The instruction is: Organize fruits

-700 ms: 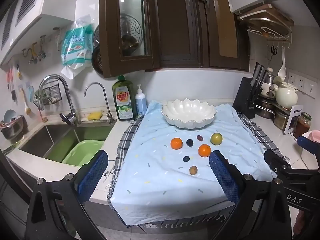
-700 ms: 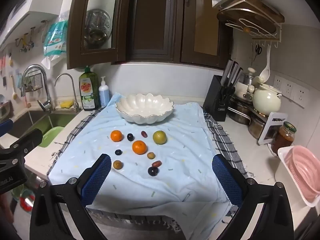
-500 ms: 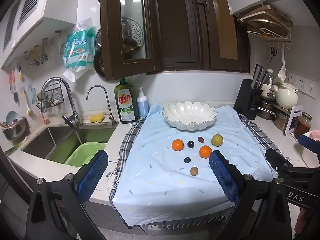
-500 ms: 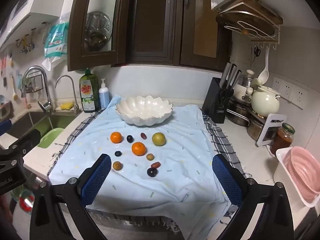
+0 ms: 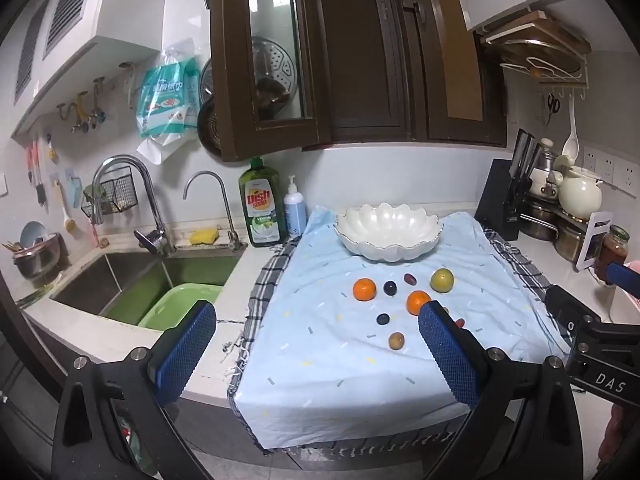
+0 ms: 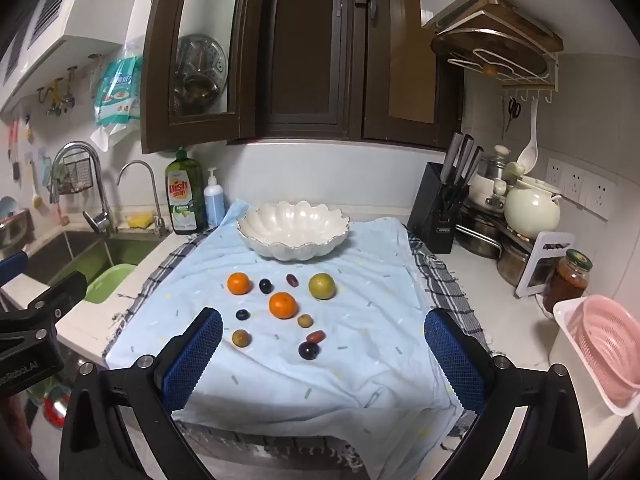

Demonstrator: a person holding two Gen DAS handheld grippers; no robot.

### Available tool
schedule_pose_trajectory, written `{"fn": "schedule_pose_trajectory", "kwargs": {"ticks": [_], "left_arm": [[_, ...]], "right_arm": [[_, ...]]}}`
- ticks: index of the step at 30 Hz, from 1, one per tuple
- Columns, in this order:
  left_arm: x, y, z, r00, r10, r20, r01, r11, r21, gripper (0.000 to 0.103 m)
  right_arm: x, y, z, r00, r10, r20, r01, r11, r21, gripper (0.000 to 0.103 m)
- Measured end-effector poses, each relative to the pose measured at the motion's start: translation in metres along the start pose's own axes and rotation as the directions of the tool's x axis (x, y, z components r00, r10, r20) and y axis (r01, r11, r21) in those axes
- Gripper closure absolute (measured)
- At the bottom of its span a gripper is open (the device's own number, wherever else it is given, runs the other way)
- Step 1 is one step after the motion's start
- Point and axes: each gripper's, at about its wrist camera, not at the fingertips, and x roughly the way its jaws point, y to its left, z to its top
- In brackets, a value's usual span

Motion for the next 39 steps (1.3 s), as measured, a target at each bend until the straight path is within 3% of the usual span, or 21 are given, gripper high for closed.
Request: {"fn": "schedule_pose_trajectory", "kwargs": {"ticks": [39], "left_arm": [[-0.008, -0.005, 0.016, 0.999, -0.016, 0.029, 0.016, 1.0, 0.012, 0.0]], "right_arm": [[-0.009, -0.01, 0.006, 0.999, 0.008, 0.038, -0.009, 1.0, 0.028, 0.001]]}}
